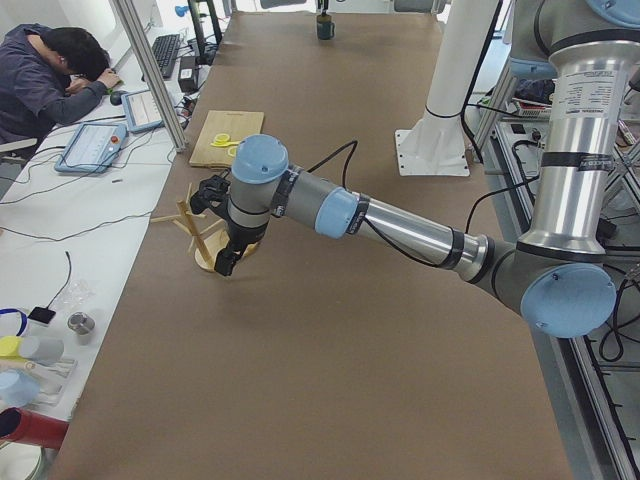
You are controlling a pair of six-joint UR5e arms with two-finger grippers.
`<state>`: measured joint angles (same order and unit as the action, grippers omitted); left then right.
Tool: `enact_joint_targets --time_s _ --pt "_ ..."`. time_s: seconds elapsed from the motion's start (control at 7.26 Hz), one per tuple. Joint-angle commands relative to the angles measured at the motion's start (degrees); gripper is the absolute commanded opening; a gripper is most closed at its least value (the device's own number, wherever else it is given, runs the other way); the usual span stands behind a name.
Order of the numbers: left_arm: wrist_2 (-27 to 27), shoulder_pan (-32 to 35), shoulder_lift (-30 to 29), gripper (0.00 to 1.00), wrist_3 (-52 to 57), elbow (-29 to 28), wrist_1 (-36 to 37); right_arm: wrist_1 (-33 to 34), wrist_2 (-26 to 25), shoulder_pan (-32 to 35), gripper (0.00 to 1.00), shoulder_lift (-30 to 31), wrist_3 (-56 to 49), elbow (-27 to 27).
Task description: Hang cup on storage rack
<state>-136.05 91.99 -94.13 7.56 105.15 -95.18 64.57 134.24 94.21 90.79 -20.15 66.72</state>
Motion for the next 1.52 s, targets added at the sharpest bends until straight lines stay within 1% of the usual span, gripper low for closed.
enact_joint_targets --time_s 0.0,0.14,0.28,0.41,0.55,0.83,1.24,1.38 --pt "0.00 -0.05 0.00 0.99 0.00 0.05 0.00 -0.14 -0.04 -0.87 0.90 0.09 0.11 -0.10" --pt "0.00 -0.05 0.00 0.99 0.00 -0.03 0.00 -0.15 -0.12 -0.87 0.79 0.17 0.11 -0.27" --pt "0.00 -0.05 0.00 0.99 -0.09 -0.03 0.00 -0.15 -0.12 -0.87 0.45 0.17 0.45 -0.36" --pt "0.00 -0.05 0.00 0.99 -0.09 -0.03 0.00 -0.23 -0.04 -0.87 0.19 0.17 0.37 -0.36" --pt "0.00 -0.05 0.00 0.99 0.00 -0.03 0.00 -1.80 -0.04 -0.87 0.00 0.17 0.37 -0.45" --pt "0.09 -0.05 0.00 0.99 -0.09 -0.21 0.00 -4.61 -0.04 -0.87 0.00 0.44 0.46 -0.27" --pt "0.09 -0.05 0.00 0.99 -0.35 -0.38 -0.96 -4.80 -0.65 -0.87 0.00 -0.26 2.91 0.87" --pt "0.00 -0.05 0.09 0.99 -0.44 -0.56 -1.58 -4.46 -2.13 -0.87 0.00 -0.35 4.83 2.70"
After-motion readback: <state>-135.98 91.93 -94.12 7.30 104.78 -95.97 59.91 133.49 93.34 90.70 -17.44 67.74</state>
